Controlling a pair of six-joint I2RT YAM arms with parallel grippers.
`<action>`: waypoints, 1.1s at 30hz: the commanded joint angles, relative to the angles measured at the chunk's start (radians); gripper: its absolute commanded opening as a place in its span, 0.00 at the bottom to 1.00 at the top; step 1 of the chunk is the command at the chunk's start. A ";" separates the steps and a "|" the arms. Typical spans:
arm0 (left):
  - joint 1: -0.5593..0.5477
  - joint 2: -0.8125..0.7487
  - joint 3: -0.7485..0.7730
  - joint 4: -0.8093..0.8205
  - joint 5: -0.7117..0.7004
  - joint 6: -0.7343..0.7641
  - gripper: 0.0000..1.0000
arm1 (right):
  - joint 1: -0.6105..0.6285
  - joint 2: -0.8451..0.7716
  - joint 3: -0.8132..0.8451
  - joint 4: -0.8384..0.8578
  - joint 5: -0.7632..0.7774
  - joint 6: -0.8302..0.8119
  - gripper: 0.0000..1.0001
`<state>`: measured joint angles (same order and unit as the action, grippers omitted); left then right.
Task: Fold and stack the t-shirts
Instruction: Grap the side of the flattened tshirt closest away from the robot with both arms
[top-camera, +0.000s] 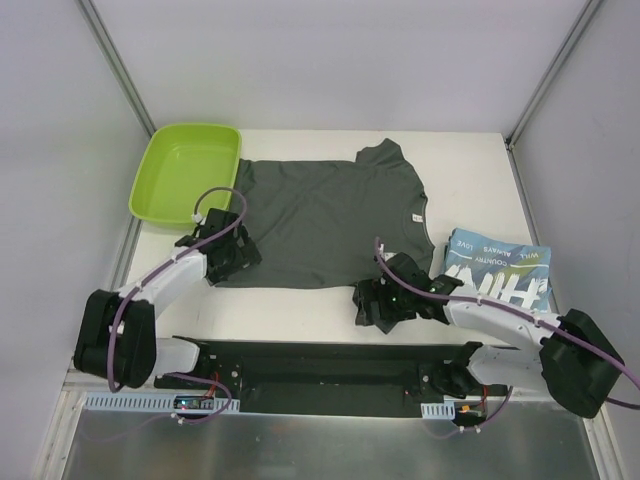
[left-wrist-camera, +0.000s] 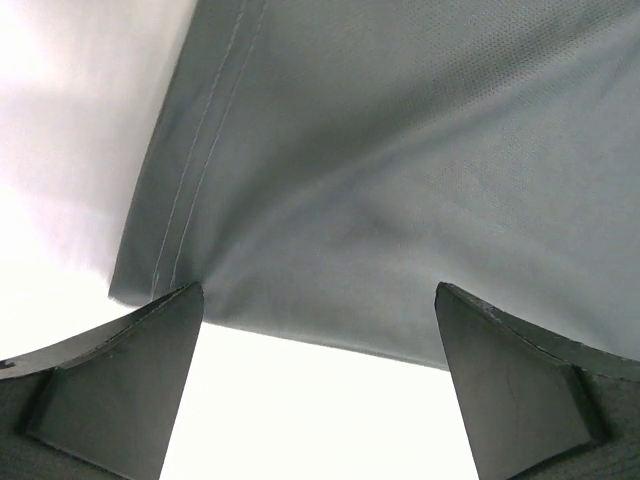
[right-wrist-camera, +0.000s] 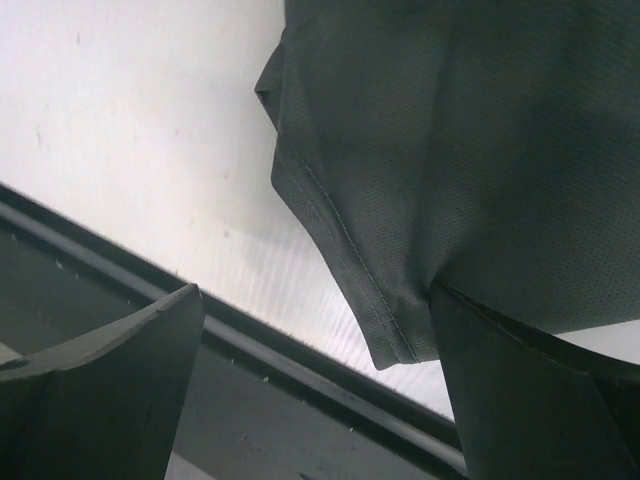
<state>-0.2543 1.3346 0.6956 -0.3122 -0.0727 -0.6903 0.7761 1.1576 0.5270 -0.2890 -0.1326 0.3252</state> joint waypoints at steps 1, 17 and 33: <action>0.007 -0.158 -0.030 -0.143 -0.090 -0.038 0.99 | 0.107 -0.050 0.027 -0.133 0.077 0.055 0.96; 0.073 -0.494 -0.205 -0.243 -0.253 -0.229 0.93 | 0.132 -0.386 -0.012 -0.156 0.097 -0.207 0.96; 0.128 -0.200 -0.203 -0.087 -0.167 -0.226 0.33 | 0.150 -0.296 -0.015 -0.165 0.120 -0.242 0.96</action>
<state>-0.1394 1.1065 0.4980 -0.4229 -0.2409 -0.9100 0.9192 0.8528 0.5087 -0.4473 -0.0154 0.1085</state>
